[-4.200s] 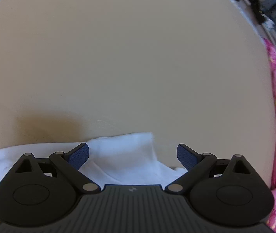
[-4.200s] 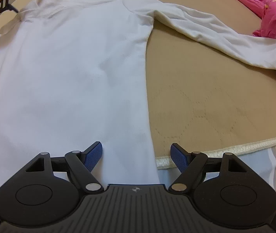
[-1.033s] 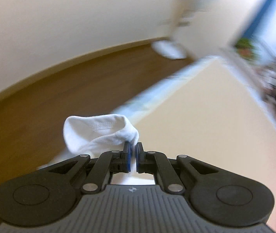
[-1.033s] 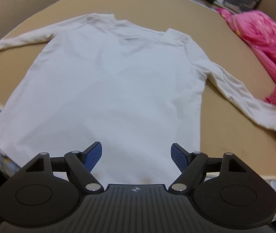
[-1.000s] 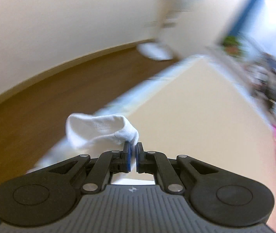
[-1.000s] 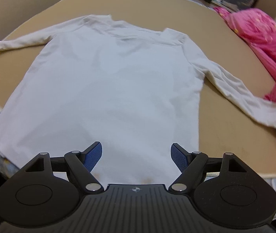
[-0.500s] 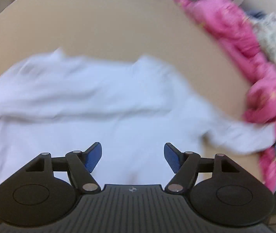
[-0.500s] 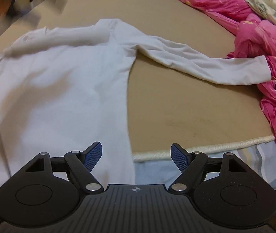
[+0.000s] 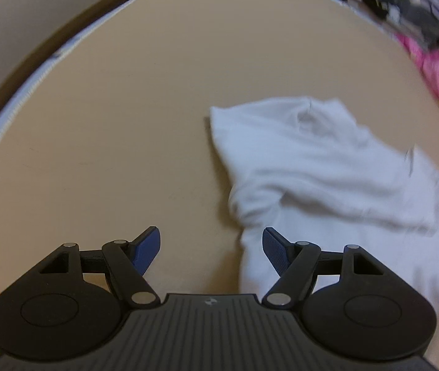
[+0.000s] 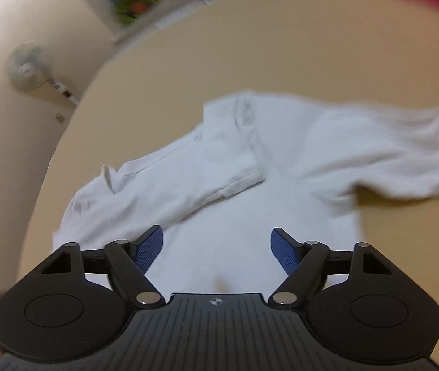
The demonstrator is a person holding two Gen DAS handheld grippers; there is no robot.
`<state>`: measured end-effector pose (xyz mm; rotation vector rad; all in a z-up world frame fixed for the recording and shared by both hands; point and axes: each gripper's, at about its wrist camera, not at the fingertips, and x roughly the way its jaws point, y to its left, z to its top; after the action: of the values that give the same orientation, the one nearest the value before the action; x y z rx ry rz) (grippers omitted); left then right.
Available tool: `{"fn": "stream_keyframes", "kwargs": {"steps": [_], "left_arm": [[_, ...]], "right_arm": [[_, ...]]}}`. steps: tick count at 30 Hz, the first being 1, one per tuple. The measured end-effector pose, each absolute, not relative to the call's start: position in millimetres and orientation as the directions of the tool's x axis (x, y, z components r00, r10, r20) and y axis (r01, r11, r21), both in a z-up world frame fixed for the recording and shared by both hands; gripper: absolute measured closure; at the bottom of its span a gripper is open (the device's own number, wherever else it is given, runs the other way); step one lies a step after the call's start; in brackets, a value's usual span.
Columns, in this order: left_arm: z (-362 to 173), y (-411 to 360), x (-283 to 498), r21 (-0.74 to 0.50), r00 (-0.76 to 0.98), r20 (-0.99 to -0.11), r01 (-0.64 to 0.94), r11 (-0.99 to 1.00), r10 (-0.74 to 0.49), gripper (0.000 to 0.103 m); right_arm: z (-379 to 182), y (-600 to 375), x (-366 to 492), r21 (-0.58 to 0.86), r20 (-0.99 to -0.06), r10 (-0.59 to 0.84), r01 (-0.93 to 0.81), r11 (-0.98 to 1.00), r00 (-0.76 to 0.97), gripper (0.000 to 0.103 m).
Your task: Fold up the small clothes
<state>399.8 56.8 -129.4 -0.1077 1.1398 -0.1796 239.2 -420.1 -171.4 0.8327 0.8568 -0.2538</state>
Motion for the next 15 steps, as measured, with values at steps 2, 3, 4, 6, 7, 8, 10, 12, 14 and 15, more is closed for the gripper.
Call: {"fn": "stream_keyframes", "kwargs": {"steps": [2,3,4,6,7,8,10,12,14,15], "left_arm": [[-135,64,415,-0.236,0.406,-0.885,0.031,0.971,-0.228,0.023],[-136,68,422,-0.250,0.403,-0.885,0.010,0.968,-0.232,0.023],[-141,73,433,-0.258,0.395,-0.889,-0.014,0.966,-0.231,0.023],[-148,79,454,-0.278,0.363,-0.898,-0.031,0.960,-0.249,0.023],[-153,82,464,-0.314,0.331,-0.898,-0.027,0.949,-0.288,0.023],[-160,83,475,-0.358,0.303,-0.893,-0.032,0.933,-0.333,0.023],[-162,82,488,-0.385,0.292,-0.887,-0.040,0.922,-0.357,0.023],[-157,78,493,-0.385,0.299,-0.881,-0.007,0.923,-0.365,0.023],[-165,67,505,-0.382,0.285,-0.883,0.021,0.924,-0.372,0.023],[-169,62,512,-0.379,0.278,-0.886,0.028,0.925,-0.372,0.023]], "right_arm": [[-181,-403,256,0.644,-0.713,0.234,0.485,0.592,0.661,0.032],[-182,-391,264,0.669,-0.694,0.273,0.457,0.587,0.666,0.032],[-183,-372,272,0.687,-0.676,0.313,0.418,0.594,0.667,0.032],[-186,-336,287,0.720,-0.646,0.389,0.356,0.596,0.656,0.033],[-190,-316,297,0.743,-0.630,0.438,0.334,0.581,0.641,0.035],[-194,-299,306,0.762,-0.616,0.477,0.321,0.562,0.627,0.038],[-202,-268,326,0.801,-0.583,0.536,0.320,0.507,0.611,0.048],[-209,-242,344,0.830,-0.549,0.566,0.321,0.456,0.615,0.052],[-213,-223,359,0.834,-0.548,0.567,0.342,0.434,0.615,0.053],[-216,-216,365,0.835,-0.547,0.568,0.354,0.421,0.615,0.054]]}}
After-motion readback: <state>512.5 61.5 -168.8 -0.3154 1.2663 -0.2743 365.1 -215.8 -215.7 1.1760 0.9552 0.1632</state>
